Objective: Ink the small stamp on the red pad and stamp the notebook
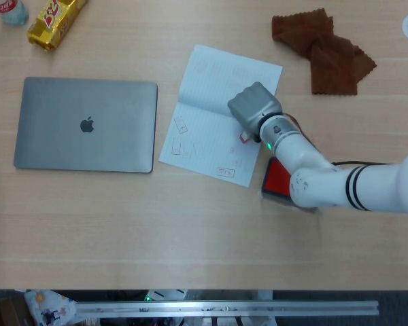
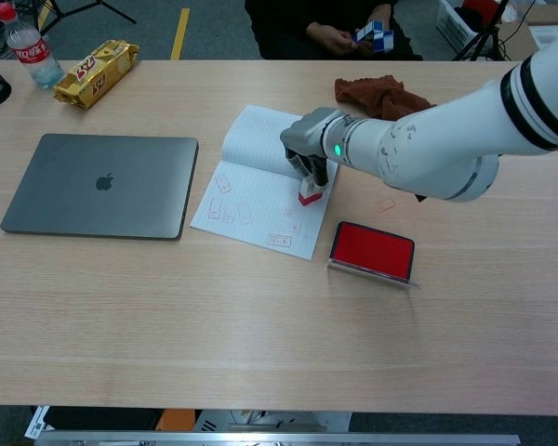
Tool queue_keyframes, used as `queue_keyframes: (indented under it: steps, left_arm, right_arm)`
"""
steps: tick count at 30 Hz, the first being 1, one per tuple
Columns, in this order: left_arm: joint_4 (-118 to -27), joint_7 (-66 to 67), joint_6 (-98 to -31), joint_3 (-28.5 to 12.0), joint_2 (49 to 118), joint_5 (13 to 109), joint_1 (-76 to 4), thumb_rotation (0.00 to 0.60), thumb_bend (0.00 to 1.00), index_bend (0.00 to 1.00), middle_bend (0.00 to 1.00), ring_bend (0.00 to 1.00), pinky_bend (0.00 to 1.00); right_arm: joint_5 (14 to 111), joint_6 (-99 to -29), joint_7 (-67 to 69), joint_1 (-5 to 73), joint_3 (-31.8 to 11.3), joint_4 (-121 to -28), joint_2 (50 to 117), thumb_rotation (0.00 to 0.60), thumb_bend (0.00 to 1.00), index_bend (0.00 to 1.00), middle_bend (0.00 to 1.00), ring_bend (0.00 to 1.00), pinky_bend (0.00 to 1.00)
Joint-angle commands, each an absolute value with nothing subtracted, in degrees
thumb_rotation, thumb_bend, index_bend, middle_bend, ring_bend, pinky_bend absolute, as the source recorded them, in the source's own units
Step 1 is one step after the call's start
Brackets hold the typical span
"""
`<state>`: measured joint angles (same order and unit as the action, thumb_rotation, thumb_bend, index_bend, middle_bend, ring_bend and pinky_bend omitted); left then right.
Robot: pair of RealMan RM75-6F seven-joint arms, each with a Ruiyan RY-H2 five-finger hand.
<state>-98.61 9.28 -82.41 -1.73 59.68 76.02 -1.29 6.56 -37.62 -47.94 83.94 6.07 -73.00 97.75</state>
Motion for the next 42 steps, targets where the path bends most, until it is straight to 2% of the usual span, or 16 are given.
queue_keyframes:
  steps: [1,31,42]
  left_arm:
    - [-98.54,9.22,-82.42,-1.72,59.69,76.01,-1.26,0.600,0.27,0.16,0.06,0.09,0.11]
    - [-98.14,9.17,-82.51,-1.70,59.88,75.88,-1.10,0.600,0.27,0.16,0.05,0.09,0.11]
    - [-98.86,9.16,-82.66,-1.76,59.44,76.04,-1.09,0.600,0.27,0.16,0.05,0.09,0.11]
  right_arm:
    - [6.38,-37.94,-48.35,84.13,6.30,-72.52,98.39,0.600,0.61,0.73,0.50,0.30,0.39]
    - [8.44,-39.03,-50.58,82.30,5.93,-69.47,101.20,0.600,0.61,0.74,0.51,0.30,0.39]
    - [9.92,-40.15,-47.15,81.94,2.39,-77.75,93.68,0.600,0.61,0.74,0.51,0.30,0.39]
